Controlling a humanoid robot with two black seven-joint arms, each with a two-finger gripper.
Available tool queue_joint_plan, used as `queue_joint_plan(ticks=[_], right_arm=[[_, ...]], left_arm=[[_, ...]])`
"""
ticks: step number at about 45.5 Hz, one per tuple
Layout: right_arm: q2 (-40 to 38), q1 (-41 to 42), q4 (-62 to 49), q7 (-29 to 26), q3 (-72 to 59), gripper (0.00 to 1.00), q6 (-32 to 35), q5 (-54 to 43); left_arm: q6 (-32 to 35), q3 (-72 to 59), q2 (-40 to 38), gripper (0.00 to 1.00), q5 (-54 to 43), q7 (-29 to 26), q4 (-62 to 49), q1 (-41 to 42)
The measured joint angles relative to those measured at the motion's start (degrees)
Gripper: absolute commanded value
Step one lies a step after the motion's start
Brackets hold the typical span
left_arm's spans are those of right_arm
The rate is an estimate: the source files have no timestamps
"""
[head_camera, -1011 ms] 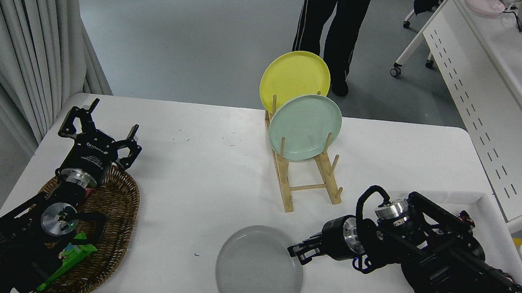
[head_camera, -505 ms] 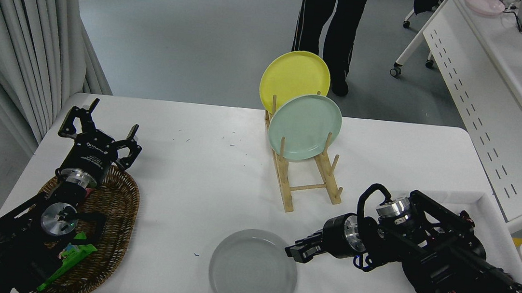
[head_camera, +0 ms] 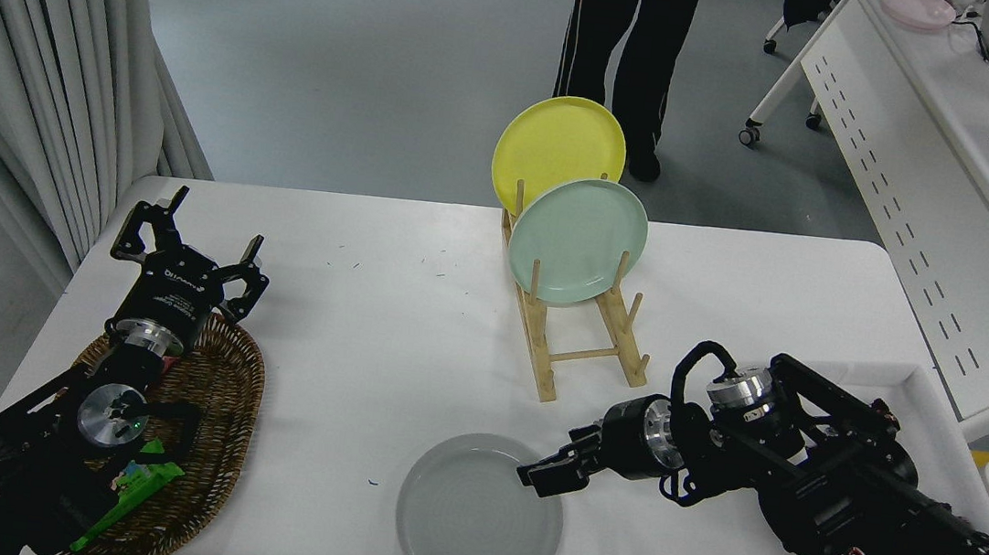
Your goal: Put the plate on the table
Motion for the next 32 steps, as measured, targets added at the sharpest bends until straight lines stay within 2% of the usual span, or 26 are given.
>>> queue_joint_plan(ticks=[18, 26, 32], right_arm=[[-2.84, -2.96, 8.82, 0.37, -0.34, 1.00, 18.03, -0.41], [-4.07, -4.98, 11.05, 8.30, 1.92, 1.00, 24.92, -5.25], [-4.83, -6.36, 12.92, 13.95, 5.43, 1.00, 27.55, -11.83]], left_arm=[[0.00, 0.00, 0.00, 1.00, 0.02, 0.00, 0.00, 0.00], [0.00, 0.00, 0.00, 1.00, 0.02, 0.00, 0.00, 0.00], [0.00, 0.00, 0.00, 1.00, 0.02, 0.00, 0.00, 0.00]])
